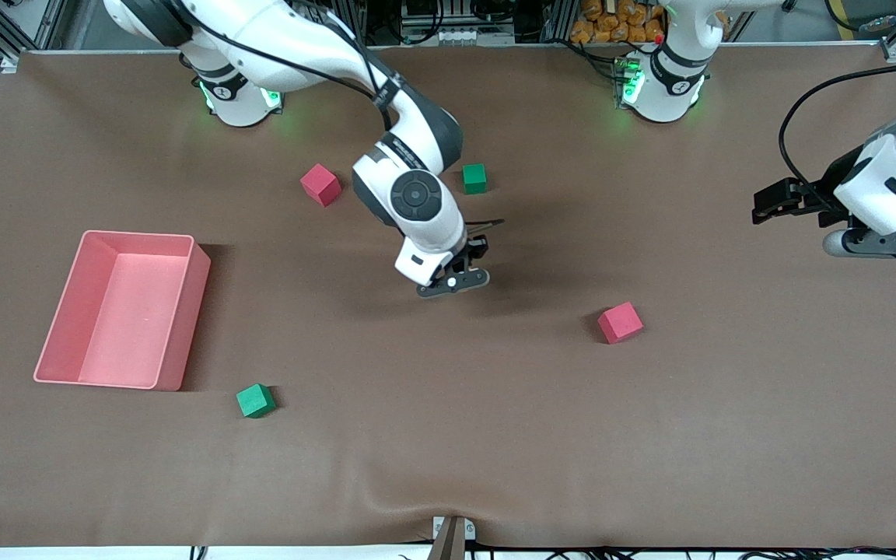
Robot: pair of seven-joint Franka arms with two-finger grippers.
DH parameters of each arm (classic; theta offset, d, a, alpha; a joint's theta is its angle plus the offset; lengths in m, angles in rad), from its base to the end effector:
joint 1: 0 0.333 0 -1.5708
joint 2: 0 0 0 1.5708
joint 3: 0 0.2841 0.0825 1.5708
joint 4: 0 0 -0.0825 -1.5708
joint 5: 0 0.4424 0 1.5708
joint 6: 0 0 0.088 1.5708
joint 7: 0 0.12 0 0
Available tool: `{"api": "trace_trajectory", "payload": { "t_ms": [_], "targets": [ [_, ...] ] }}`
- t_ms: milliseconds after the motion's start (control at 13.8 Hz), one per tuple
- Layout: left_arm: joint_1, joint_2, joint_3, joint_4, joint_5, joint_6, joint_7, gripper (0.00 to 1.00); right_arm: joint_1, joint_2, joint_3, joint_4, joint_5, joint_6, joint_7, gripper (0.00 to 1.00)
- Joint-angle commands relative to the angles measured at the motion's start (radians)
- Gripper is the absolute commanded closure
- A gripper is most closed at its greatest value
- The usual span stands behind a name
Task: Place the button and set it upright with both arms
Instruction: 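Carry the button to mid-table while the left gripper reaches toward it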
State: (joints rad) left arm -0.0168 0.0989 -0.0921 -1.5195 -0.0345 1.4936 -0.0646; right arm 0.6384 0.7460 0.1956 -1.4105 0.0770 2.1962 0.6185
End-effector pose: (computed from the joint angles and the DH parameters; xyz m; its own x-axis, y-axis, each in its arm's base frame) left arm 0.6243 -0.0705 0.5393 0.9909 -0.0468 -0.1265 -0.0426 -0.9985 0.0354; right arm 0.5252 0.5521 0.2025 0.9891 0.1241 -0.0796 0.1079 -0.9771 -0.1833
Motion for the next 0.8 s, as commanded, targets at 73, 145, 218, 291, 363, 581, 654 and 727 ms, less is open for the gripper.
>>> {"api": "trace_trajectory", "payload": {
  "t_ms": [73, 145, 218, 291, 363, 581, 654, 727],
  "targets": [
    [-0.003, 0.018, -0.002, 0.012, -0.016, -0.016, 0.005, 0.00, 0.064, 0.156, -0.010, 0.206, 0.006, 0.003, 0.232, 1.00],
    [-0.003, 0.019, -0.002, 0.010, -0.016, -0.016, 0.008, 0.00, 0.073, 0.195, -0.011, 0.244, 0.004, 0.005, 0.231, 1.00],
    [-0.003, 0.022, -0.002, 0.010, -0.018, -0.016, 0.009, 0.00, 0.076, 0.226, -0.011, 0.275, 0.004, 0.010, 0.227, 1.00],
    [-0.003, 0.028, -0.002, 0.012, -0.018, -0.016, 0.009, 0.00, 0.076, 0.251, -0.011, 0.291, 0.004, 0.019, 0.227, 1.00],
    [-0.005, 0.028, -0.005, 0.010, -0.019, -0.016, 0.009, 0.00, 0.084, 0.268, -0.011, 0.292, 0.004, 0.039, 0.227, 1.00],
    [-0.015, 0.045, -0.014, 0.010, -0.024, -0.018, 0.006, 0.00, 0.089, 0.289, -0.011, 0.292, 0.004, 0.065, 0.228, 0.85],
    [-0.021, 0.059, -0.017, 0.010, -0.022, -0.018, 0.002, 0.00, 0.087, 0.289, -0.013, 0.292, 0.004, 0.063, 0.230, 0.43],
    [-0.035, 0.077, -0.015, 0.009, -0.022, -0.033, 0.002, 0.00, 0.089, 0.288, -0.015, 0.289, 0.000, 0.063, 0.231, 0.00]
  ]
}}
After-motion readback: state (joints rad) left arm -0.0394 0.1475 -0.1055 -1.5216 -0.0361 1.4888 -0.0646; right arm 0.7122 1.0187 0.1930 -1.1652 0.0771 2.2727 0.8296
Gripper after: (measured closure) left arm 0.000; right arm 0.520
